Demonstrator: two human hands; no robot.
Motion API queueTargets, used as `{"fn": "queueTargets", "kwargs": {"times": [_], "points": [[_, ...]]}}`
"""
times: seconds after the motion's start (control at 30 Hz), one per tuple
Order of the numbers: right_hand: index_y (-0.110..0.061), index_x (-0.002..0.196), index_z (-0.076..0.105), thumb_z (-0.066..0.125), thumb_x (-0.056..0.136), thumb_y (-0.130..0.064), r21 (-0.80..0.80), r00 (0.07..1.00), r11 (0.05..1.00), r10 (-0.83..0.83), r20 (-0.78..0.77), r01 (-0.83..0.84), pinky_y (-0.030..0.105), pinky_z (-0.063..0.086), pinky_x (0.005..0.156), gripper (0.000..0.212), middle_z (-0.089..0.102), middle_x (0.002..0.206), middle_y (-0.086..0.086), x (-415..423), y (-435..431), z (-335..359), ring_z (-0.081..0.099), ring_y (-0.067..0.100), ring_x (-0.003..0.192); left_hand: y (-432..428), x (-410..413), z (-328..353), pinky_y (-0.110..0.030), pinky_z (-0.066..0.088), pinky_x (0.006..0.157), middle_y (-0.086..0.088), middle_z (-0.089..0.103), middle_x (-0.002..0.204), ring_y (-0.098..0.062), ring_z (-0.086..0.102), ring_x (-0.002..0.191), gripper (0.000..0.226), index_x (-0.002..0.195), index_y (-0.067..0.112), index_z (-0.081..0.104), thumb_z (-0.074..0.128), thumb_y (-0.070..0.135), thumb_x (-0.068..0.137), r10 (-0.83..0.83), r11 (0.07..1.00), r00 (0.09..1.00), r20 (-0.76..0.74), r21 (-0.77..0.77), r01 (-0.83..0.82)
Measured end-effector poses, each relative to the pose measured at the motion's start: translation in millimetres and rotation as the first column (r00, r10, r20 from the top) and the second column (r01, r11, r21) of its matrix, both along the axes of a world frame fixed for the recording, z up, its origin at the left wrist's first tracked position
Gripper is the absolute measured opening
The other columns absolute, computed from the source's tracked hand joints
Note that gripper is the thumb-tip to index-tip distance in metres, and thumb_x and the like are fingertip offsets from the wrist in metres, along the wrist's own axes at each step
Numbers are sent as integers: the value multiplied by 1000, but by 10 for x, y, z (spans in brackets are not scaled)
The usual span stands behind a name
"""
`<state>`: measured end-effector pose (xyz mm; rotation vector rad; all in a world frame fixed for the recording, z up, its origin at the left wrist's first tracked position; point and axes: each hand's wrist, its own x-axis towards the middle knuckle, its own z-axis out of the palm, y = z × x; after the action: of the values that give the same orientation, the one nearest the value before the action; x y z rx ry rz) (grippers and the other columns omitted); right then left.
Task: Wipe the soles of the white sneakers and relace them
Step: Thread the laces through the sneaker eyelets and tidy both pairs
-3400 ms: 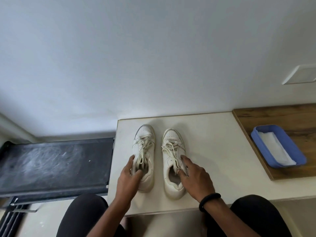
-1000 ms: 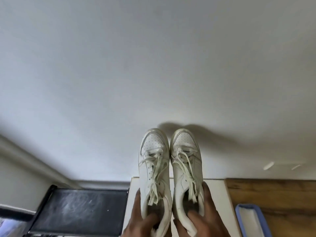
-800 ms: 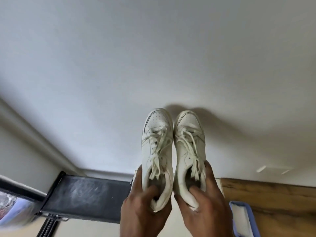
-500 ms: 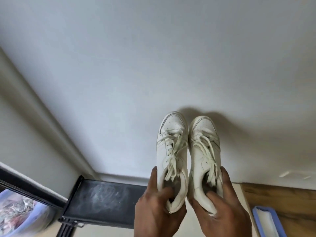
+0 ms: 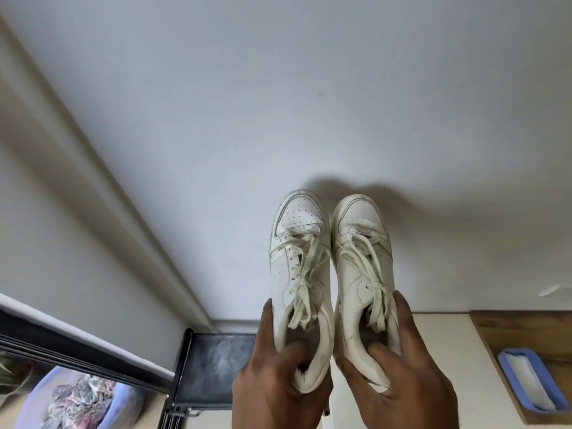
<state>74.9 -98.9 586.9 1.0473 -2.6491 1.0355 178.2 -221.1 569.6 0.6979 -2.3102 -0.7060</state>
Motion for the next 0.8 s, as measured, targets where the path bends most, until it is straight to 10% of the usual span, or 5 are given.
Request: {"fn": "queueTargets", "kwargs": {"times": [0.27, 0.8], "points": [[-29, 70, 69, 82, 67, -50, 18, 993, 994, 109, 34, -109, 16, 43, 67, 24, 43, 157, 2, 112, -448, -159, 73, 21, 83, -351, 244, -46, -26, 51, 47, 6, 60, 145, -10, 69, 92, 15, 66, 30, 67, 74, 44, 66, 92, 994, 992, 84, 45, -96], [-27, 92, 76, 89, 67, -44, 175, 973, 967, 155, 173, -186, 34, 60, 64, 33, 29, 164, 6, 913, -1330, -1454, 71, 30, 107, -1187, 1103, -1392, -30, 51, 46, -2, 52, 156, -19, 74, 81, 29, 63, 24, 56, 75, 44, 70, 110, 957, 972, 205, 241, -159]]}}
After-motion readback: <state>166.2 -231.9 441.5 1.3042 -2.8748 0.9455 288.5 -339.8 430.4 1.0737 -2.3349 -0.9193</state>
